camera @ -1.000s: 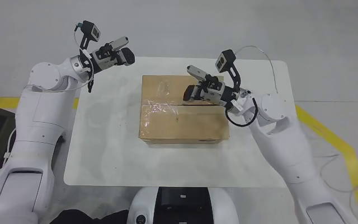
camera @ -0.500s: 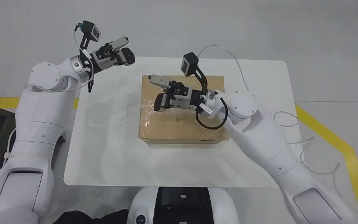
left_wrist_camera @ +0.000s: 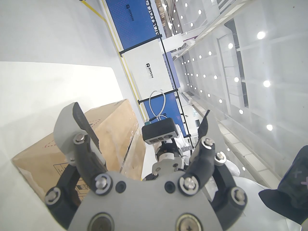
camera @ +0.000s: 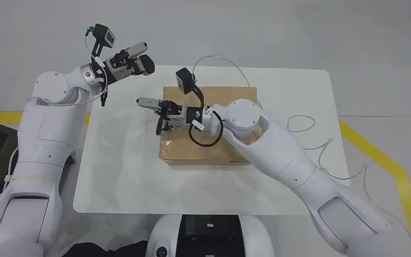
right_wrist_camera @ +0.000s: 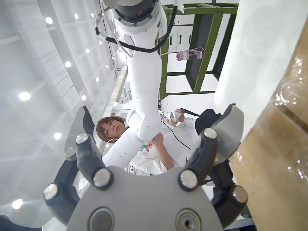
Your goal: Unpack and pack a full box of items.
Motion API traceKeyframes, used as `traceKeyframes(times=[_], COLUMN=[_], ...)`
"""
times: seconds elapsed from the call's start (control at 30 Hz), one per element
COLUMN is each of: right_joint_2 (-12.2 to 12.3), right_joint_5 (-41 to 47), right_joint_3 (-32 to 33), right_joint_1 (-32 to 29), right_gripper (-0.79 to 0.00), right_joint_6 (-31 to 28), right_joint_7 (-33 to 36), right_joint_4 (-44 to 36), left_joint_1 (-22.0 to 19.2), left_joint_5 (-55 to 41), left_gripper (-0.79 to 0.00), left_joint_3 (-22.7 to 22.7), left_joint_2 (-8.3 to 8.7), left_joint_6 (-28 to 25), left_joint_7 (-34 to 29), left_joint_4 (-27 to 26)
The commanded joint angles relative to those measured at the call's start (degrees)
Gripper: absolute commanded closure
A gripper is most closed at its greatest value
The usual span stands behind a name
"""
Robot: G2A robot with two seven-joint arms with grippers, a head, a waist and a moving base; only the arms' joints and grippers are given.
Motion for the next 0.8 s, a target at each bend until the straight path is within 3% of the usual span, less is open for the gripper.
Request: traceKeyframes(times=[0.0,0.3,0.77], right_joint_2=[-0.47,-0.89,1.19], right_joint_5=[-0.74,-2.64,-7.81], right_joint_3=[-0.32,1.29,8.55], right_joint_1=[0.43,-0.23,-3.77], right_gripper=[-0.785,-0.785,-0.785], right_joint_6=[0.57,3.44,9.43], right_joint_7=[-0.37,0.65,0.84], right_joint_4=[0.83,2.23,-1.55], left_joint_1=[0.0,0.0,0.0], left_joint_5=[0.0,0.0,0.0], left_gripper=[-0.785,-0.785,-0.785], left_joint_3=[0.0,0.0,0.0], left_joint_2=[0.0,0.0,0.0], left_joint_6=[0.0,0.0,0.0], left_joint_7=[0.0,0.0,0.0], left_joint_4=[0.0,0.0,0.0])
